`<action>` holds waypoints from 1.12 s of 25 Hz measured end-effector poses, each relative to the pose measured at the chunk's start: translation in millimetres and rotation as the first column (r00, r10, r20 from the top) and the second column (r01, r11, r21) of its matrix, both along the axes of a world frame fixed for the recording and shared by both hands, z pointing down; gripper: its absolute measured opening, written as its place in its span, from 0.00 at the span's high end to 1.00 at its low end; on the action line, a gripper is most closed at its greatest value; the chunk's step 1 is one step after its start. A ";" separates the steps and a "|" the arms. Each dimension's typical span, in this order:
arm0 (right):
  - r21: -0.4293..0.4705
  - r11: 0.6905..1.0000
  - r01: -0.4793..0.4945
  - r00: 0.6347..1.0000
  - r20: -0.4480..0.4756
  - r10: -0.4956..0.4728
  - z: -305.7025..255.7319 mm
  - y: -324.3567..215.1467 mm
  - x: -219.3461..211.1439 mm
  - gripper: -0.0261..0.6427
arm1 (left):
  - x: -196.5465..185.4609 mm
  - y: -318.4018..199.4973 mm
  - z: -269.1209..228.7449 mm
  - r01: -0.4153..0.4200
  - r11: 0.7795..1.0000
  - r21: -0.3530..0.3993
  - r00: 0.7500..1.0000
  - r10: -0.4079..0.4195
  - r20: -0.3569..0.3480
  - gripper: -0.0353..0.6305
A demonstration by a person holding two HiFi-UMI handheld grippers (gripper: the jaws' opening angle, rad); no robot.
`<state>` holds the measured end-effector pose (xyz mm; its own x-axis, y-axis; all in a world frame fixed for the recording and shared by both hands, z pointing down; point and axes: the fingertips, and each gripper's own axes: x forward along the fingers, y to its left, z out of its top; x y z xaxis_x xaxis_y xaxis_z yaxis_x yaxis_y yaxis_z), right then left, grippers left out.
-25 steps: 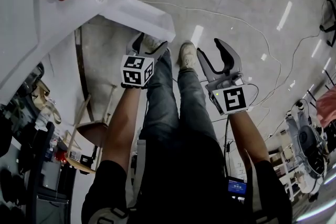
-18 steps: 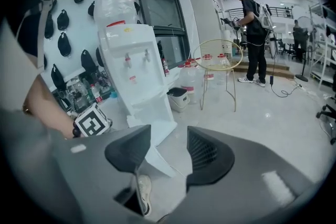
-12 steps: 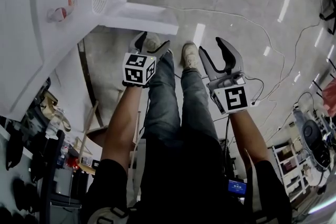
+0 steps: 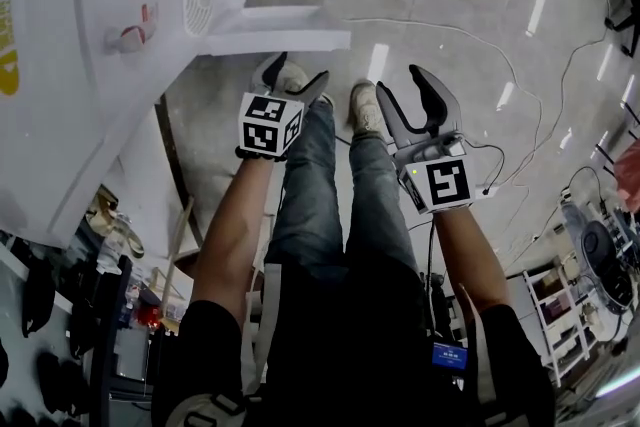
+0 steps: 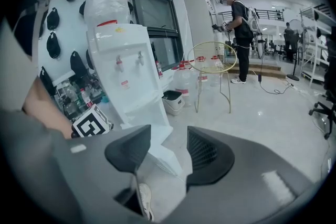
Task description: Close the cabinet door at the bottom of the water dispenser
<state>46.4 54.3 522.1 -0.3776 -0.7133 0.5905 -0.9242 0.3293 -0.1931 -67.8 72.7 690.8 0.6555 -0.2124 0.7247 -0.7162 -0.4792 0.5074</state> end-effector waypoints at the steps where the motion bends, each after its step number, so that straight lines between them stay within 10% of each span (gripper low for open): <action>1: 0.002 1.000 -0.002 1.000 0.001 0.002 -0.6 -2.7 -1.7 0.64 | 0.0 -3.4 -1.3 0.001 1.000 0.002 1.000 -0.001 -0.003 0.37; 28: 0.032 0.988 0.151 0.988 0.031 -0.152 8.5 -82.6 5.3 0.64 | 0.8 -25.5 0.2 0.106 0.994 -0.003 0.994 -0.106 0.028 0.37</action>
<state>51.7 -28.3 530.5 -0.5015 -0.6632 0.5555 -0.8566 0.4707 -0.2113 -67.0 47.2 690.9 0.6087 -0.2762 0.7437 -0.7769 -0.3975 0.4883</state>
